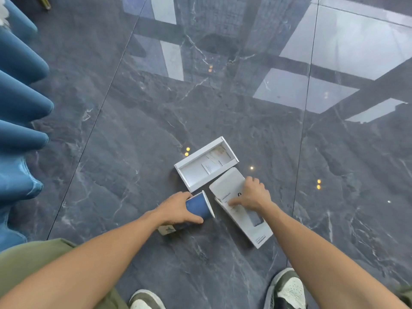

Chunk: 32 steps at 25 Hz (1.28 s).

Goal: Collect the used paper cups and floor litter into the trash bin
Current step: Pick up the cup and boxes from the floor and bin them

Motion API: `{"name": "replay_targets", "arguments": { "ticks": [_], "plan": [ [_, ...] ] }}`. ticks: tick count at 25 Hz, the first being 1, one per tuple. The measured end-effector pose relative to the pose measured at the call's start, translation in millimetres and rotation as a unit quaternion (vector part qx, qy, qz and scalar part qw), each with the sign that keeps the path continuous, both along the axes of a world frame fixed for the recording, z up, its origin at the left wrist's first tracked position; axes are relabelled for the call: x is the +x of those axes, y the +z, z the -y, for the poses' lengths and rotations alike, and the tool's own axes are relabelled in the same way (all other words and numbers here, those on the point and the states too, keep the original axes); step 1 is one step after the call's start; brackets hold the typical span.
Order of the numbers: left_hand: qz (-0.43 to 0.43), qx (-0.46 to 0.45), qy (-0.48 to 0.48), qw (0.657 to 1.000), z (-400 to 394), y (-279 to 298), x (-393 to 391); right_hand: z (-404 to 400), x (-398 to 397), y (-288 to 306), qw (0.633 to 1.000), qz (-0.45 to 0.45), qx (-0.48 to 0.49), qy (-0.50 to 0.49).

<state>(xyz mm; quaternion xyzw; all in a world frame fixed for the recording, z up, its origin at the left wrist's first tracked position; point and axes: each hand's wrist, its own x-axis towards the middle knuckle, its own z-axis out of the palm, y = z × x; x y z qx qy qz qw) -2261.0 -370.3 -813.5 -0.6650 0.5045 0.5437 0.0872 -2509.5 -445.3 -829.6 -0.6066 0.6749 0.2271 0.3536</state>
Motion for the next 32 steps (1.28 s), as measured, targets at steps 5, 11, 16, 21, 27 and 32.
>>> {"name": "replay_targets", "arguments": {
  "ticks": [5, 11, 16, 21, 27, 32],
  "plan": [
    [-0.051, -0.105, 0.118, 0.986, 34.1, 20.8, 11.1, 8.6, -33.7, 6.1, 0.963, 0.220, 0.095, -0.123],
    [-0.098, -0.086, 0.259, 0.957, 70.9, 8.5, 20.2, 34.9, -35.7, 29.0, 0.865, 0.374, 0.051, -0.331],
    [-0.160, -0.034, 0.262, 0.951, 60.8, 0.3, 12.0, 30.0, 0.1, 16.5, 0.810, 0.399, 0.042, -0.428],
    [-0.207, -0.010, 0.282, 0.937, 62.9, -3.0, 9.0, 18.4, 16.7, 1.3, 0.788, 0.386, 0.034, -0.477],
    [-0.248, 0.019, 0.254, 0.935, 57.8, -3.3, -4.8, -0.2, 23.2, -8.1, 0.779, 0.383, 0.020, -0.497],
    [-0.274, 0.058, 0.216, 0.936, 55.6, 0.5, -13.9, -1.7, 16.3, -9.6, 0.786, 0.376, 0.025, -0.490]
  ]
}}
